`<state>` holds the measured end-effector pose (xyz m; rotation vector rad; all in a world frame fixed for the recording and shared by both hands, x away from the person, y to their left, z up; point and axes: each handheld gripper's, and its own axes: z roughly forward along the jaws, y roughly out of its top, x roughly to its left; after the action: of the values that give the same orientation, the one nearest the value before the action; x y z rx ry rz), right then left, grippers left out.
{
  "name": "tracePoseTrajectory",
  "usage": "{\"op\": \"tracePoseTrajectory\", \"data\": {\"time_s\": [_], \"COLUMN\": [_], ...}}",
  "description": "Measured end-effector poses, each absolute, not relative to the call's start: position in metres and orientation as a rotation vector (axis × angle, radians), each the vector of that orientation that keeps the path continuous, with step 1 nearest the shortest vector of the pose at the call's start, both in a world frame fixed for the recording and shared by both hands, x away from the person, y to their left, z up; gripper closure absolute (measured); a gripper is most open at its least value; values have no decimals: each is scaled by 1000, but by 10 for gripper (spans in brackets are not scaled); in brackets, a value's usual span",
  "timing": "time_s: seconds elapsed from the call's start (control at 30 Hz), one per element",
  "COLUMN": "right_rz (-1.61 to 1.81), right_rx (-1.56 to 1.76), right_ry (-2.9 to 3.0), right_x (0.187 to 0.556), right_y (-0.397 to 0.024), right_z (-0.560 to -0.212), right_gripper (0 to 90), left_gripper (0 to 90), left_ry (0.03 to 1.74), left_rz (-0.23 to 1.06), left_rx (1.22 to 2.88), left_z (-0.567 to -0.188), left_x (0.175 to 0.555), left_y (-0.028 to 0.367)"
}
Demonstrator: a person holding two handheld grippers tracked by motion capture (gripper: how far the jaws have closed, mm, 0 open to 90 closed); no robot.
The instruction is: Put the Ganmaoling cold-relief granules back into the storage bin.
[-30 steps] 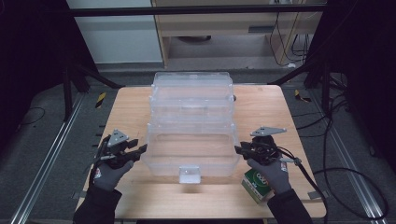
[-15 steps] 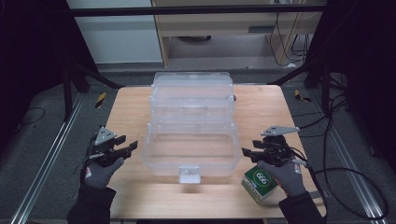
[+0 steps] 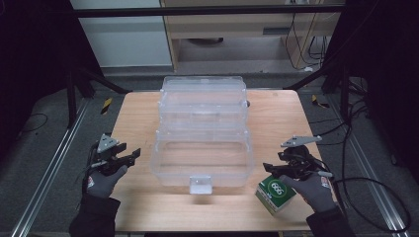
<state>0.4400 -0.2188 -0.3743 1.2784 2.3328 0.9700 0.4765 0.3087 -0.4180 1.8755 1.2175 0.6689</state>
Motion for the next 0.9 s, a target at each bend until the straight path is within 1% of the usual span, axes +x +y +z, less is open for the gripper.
{"op": "tracePoseTrajectory", "data": {"time_s": [0.5,0.9], "right_rz": [843,719], "right_rx": [1343,1350], "right_ry": [2405,2507], "right_x": [432,428], "right_y": [-222,-215], "right_z": [-372,-378], "right_gripper": [267,247], "left_gripper": [360,354], "left_ry": [1241,1263], "left_rz": [675,697], "left_rx": [1887,1886], "left_z": [-425,-428], "left_x": [480,481], "left_y": [314,319]}}
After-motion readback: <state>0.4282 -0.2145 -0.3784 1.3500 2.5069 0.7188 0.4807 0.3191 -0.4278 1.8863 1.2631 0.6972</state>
